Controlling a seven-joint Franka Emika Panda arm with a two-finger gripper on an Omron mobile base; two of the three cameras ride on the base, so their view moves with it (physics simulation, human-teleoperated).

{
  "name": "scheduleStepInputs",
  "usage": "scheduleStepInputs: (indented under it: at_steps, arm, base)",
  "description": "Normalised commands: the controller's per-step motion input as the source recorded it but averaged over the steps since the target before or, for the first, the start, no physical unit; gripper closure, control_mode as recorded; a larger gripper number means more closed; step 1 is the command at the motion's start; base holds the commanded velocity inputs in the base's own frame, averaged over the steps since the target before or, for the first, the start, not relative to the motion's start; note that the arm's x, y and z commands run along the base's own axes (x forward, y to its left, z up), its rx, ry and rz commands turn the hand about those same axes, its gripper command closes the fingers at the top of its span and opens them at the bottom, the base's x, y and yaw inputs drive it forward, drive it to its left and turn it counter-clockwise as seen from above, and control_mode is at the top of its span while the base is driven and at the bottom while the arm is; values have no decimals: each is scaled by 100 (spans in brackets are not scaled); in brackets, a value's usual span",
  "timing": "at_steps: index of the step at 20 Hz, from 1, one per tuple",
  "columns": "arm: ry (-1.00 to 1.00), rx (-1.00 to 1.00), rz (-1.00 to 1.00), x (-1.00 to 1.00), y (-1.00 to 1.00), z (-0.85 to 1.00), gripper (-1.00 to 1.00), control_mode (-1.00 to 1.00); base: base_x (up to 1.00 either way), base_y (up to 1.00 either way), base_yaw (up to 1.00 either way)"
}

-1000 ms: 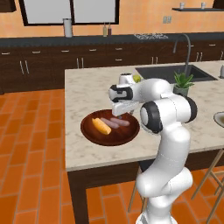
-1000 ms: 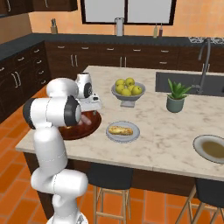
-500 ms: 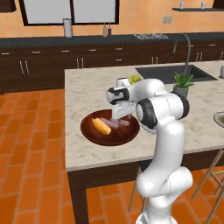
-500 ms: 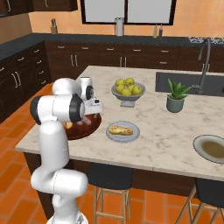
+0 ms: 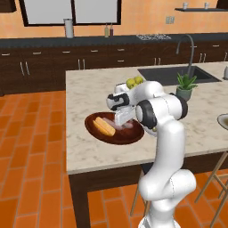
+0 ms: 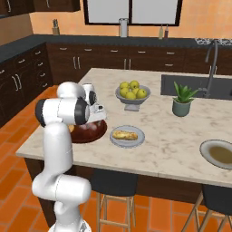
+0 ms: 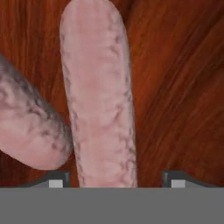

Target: Place one bun and one sausage from the bowl on each plate.

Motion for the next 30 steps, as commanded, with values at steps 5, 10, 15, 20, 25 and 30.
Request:
scheduleStepInputs:
  at_steps: [5,10,15,20,25,30]
  arm:
    - [2,-2,4,-3,0,-13,100,-100]
    - [-24,2,-17,-70,-35,46,100,-100]
    - [-25,0,-66,-28,-20,43,100,-100]
    - [-16,-1,-89,11,0,19,100,-100]
    - [-2,3,-92,20,-15,31,100,-100]
    - [10,16,-88,8,-67,33,100,-100]
  base:
    - [0,0,0]
    - [0,0,0]
    - [0,0,0]
    - [0,0,0]
    - [0,0,0]
    - [0,0,0]
